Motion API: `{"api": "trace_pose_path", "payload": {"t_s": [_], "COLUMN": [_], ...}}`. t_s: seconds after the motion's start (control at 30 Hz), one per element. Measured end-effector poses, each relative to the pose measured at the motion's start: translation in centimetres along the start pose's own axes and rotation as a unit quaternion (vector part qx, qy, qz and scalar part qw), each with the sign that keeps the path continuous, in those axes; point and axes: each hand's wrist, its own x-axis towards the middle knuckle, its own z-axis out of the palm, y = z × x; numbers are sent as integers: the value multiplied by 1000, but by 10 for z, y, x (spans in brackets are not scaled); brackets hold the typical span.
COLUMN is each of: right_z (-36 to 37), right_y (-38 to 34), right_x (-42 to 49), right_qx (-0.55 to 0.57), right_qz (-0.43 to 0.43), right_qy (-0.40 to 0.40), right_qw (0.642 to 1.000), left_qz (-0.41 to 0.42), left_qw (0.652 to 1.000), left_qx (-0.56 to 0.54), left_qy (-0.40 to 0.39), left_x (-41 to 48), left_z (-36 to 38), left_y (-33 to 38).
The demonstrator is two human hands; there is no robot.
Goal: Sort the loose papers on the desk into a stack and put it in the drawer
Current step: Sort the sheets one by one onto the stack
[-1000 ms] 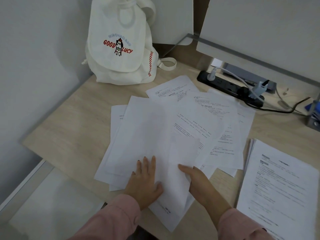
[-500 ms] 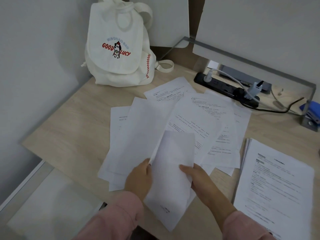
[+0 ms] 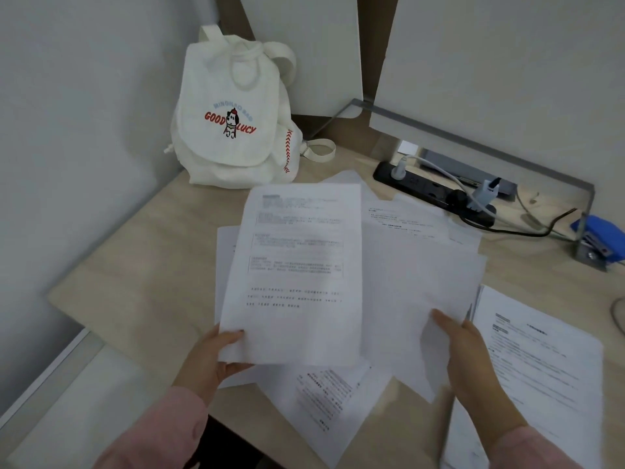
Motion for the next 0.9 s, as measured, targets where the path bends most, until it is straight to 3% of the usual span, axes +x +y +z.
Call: {"api": "trace_pose_path", "payload": {"t_s": [0.13,0.2,0.27,0.33,0.43,0.53,0.63,0.8,0.9], "right_z": [7,11,17,28,49,62,68,69,70], "right_y": [-8,-22,-34,-37,-9,40,75,93,92], "right_x": [-8,-18,-31,-45,-46,-35,-31,-31,-31], "right_qx": [-6,-35,-99,-194,-373,-514,-581,-595,-583], "right_qz": [-51,-132,-243,-356,-454,-434,-407,-386,-380], "right_qy": [66,97,63,-28,-128,-165,-183,-212,-193], "right_qw": [997,986,963,914,799,721,681,672,692], "left_qz": [-29,-28,-33,-38,-54,-69,-74,-56,-47], "left_qw": [997,997,997,997,995,994,995,994,987], "left_qx": [48,50,55,62,81,80,71,97,149], "left_qy": [52,48,43,35,18,-4,-20,-21,-32], "left_x": [14,18,19,20,22,23,21,23,18], "left_z": [-11,-12,-11,-11,-9,-4,-1,4,9], "left_y": [-25,-31,-33,-32,-30,-30,-30,-34,-34]}}
